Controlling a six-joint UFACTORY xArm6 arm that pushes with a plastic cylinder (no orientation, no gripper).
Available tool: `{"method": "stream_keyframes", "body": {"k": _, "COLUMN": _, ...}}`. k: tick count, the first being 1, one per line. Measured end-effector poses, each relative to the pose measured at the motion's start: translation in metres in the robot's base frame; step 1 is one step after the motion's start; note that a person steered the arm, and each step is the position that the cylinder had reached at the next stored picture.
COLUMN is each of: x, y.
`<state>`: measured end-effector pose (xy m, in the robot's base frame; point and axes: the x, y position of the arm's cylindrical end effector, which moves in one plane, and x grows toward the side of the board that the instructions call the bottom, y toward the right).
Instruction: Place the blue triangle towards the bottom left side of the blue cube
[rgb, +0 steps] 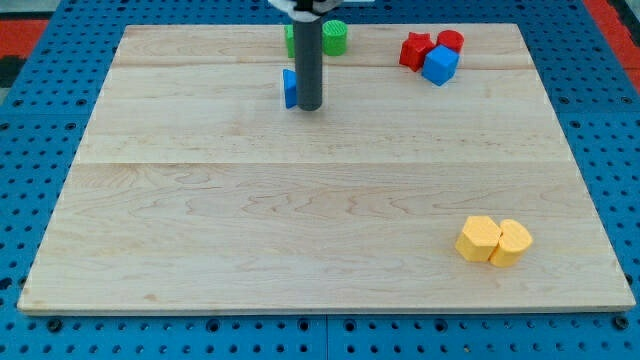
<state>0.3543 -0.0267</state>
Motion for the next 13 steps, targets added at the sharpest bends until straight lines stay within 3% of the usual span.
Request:
{"method": "stream_keyframes", "body": {"k": 2, "x": -0.042, "y": -0.060}}
{"method": "stream_keyframes", "body": {"k": 3, "x": -0.053, "y": -0.040}}
{"method": "stream_keyframes", "body": {"k": 5, "x": -0.027, "y": 0.056}}
{"method": "stream_keyframes", "body": {"k": 7, "x": -0.005, "y": 0.080}}
{"method": "stream_keyframes", "body": {"k": 9, "x": 0.055, "y": 0.099}}
{"method": "stream_keyframes", "body": {"k": 13, "x": -0.041, "y": 0.174}}
